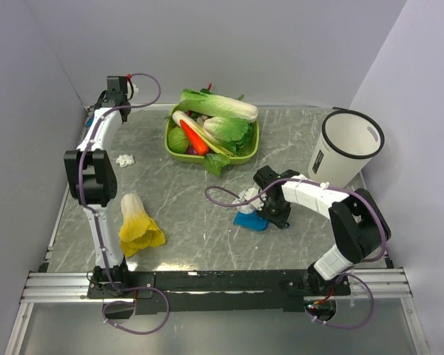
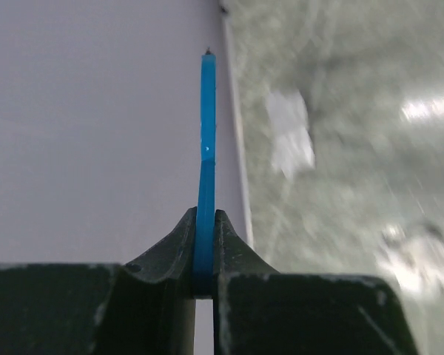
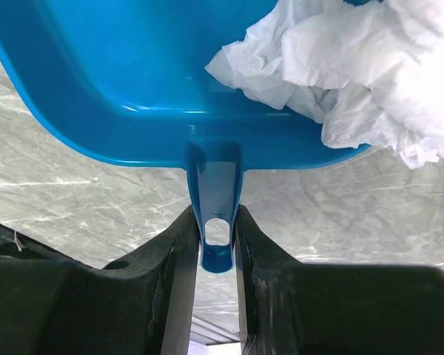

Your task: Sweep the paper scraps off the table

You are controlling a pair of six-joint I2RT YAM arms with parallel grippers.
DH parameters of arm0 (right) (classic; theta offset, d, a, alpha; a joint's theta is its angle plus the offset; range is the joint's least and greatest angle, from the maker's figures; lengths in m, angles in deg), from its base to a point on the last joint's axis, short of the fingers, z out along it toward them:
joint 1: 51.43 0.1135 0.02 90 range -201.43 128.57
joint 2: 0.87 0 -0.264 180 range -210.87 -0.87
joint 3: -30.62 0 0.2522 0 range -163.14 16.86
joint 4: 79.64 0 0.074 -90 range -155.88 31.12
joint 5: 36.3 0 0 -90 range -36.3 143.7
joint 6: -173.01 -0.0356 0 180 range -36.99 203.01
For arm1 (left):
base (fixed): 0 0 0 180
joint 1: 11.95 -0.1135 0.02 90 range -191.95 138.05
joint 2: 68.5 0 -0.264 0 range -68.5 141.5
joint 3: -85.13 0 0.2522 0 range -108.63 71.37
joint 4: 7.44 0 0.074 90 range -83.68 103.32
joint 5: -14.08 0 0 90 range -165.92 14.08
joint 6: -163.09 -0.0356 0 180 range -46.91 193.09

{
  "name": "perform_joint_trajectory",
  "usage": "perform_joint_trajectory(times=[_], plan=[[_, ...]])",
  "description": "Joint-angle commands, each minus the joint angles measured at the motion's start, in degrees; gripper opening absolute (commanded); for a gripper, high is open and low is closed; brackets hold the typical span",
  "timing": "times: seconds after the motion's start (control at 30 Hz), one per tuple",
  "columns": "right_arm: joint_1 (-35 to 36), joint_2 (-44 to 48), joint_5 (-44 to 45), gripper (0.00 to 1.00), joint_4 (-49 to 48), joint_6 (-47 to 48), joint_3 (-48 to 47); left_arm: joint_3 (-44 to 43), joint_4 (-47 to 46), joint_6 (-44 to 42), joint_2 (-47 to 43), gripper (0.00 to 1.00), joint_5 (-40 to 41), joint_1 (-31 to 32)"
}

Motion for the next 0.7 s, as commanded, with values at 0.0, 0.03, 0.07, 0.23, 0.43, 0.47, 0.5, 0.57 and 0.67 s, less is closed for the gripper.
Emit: perform_joint_trajectory(times=[0.0, 0.03, 0.07, 0.23, 0.43, 0.47, 0.5, 0.57, 0.67], plan=[[-0.26, -0.68, -1.03, 0.00, 1.79, -0.61, -2.37, -12.05, -7.34, -6.92, 9.11, 0.01, 4.42, -2.62], [-0.26, -0.68, -1.11, 0.00, 1.96, -0.79, -2.37, -14.00, -6.73, -8.23, 10.87, 0.01, 4.16, -2.89], [-0.17, -0.68, -1.20, 0.00, 2.14, -0.79, -2.28, -15.59, -6.20, -9.02, 13.76, 0.01, 3.11, -3.06], [-0.26, 0.20, -0.76, 0.00, 1.61, -0.53, -0.88, -13.07, -3.66, -10.35, 14.94, 0.01, -1.20, -3.07], [-0.26, 0.20, -0.85, 0.00, 1.08, -0.79, -0.70, -1.82, 7.50, -2.63, 5.30, 0.01, -13.03, -1.84], [-0.26, 0.20, -1.03, 0.00, 1.08, -0.88, -0.79, 0.02, 8.47, -1.40, 3.61, 0.01, -14.99, -1.40], [-0.26, 0.11, -1.11, 0.00, 1.08, -0.88, -0.70, 3.61, 11.18, 1.66, 1.68, 0.01, -17.36, -0.44], [-0.26, 0.02, -1.29, 0.00, 1.08, -0.97, -0.61, 6.88, 14.88, 4.23, -3.51, 0.01, -25.09, 0.01], [-0.17, 0.11, -1.38, 0.00, 1.00, -0.97, -0.35, 15.05, 19.81, 9.42, -10.71, 0.01, -32.22, 5.45]])
